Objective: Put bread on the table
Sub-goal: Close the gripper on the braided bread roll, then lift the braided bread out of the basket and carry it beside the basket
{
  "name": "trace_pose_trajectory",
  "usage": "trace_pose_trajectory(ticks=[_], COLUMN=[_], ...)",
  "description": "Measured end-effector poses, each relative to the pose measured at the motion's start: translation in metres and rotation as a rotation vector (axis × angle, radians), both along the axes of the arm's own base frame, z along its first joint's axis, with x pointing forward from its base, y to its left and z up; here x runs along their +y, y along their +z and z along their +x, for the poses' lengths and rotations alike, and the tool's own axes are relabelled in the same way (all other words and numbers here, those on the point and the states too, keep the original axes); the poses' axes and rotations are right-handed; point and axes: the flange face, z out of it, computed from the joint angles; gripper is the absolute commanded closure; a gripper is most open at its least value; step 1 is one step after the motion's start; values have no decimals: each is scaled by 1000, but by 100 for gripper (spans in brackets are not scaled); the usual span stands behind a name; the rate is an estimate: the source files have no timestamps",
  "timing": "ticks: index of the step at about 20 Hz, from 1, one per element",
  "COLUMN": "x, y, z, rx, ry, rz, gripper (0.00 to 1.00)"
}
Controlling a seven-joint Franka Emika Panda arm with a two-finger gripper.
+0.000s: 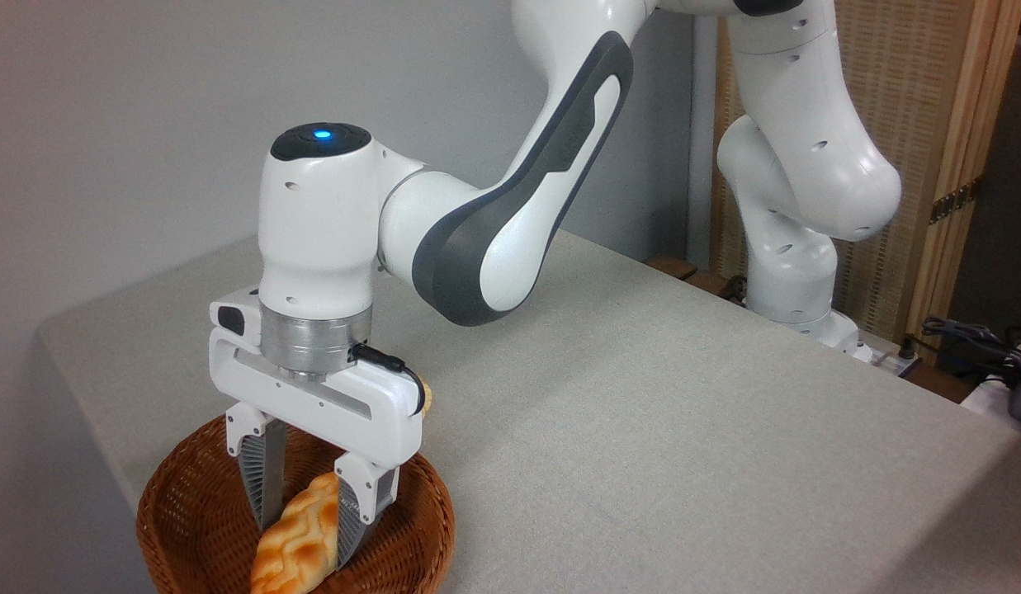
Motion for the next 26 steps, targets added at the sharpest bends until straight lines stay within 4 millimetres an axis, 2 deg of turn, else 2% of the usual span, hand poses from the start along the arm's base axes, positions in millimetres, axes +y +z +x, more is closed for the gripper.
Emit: trace_pose_trajectory(ticks=[15, 18, 22, 26], x=[0, 1, 2, 3], y=[3, 17, 56, 89], z=[1, 1, -6, -27], rx=[-8, -32, -87, -109], ry=[1, 0, 0, -16], rz=[0, -5, -20, -39], gripper=[56, 55, 55, 55])
